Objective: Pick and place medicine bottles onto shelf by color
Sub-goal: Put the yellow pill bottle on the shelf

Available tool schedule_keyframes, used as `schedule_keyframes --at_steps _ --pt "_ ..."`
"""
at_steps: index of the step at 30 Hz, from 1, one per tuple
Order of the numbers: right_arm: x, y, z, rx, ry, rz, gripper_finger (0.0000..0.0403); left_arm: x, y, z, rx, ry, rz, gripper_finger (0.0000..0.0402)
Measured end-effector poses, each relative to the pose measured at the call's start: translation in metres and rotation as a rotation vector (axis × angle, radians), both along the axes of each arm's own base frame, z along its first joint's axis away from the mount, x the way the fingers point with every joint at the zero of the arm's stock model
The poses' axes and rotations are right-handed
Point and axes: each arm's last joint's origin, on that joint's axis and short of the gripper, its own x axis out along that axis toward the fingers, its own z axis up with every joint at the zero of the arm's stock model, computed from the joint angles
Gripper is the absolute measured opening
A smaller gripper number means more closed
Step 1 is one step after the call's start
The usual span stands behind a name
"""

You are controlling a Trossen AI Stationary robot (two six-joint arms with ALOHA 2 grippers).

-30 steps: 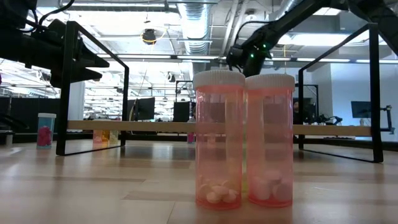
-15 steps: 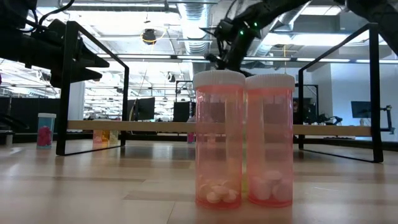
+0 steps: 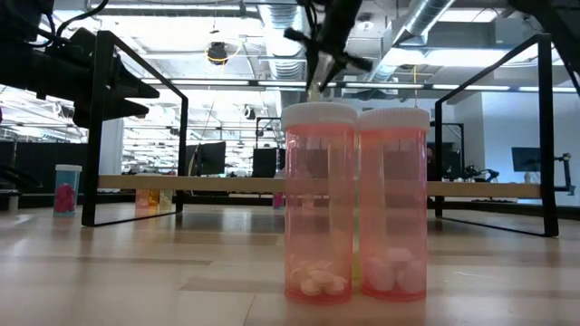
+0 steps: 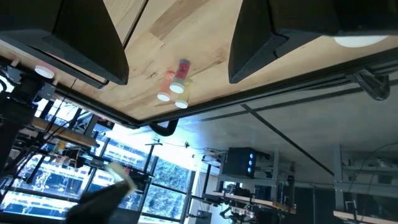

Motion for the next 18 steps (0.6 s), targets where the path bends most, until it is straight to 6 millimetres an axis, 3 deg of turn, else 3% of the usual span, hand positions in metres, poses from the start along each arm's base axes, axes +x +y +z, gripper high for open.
schedule_keyframes --at_steps 5,12,18 --pt "0.003 0.054 0.005 -0.080 0.064 -0.124 0.0108 0.000 0.000 0.000 0.000 0.000 0.000 0.0265" --pt "-0.009 0.127 0.002 -0.237 0.072 -0.350 0.0108 0.000 0.000 0.000 0.000 0.000 0.000 0.0265" --pt "-0.011 0.165 0.000 -0.245 -0.009 -0.379 0.0108 0.000 0.000 0.000 0.000 0.000 0.000 0.0265"
